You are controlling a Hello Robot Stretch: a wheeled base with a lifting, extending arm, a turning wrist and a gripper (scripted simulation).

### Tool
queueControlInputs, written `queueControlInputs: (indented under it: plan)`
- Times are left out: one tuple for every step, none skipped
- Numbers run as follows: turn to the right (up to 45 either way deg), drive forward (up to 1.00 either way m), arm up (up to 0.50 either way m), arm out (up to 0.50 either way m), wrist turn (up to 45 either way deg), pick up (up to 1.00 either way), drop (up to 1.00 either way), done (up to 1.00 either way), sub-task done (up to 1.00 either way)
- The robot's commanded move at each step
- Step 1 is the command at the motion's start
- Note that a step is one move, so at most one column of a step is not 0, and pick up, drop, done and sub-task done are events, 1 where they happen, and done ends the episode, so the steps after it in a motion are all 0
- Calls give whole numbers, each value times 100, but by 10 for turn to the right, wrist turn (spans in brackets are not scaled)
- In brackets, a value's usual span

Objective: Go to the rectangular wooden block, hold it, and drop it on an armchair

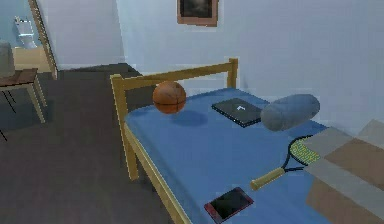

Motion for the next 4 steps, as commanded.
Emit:
queueControlInputs:
  plan:
    - [-450, 0, 0, 0, 0, 0, 0, 0, 0]
    - [-450, 0, 0, 0, 0, 0, 0, 0, 0]
    - [-330, 0, 0, 0, 0, 0, 0, 0, 0]
    - [0, 15, 0, 0, 0, 0, 0, 0, 0]
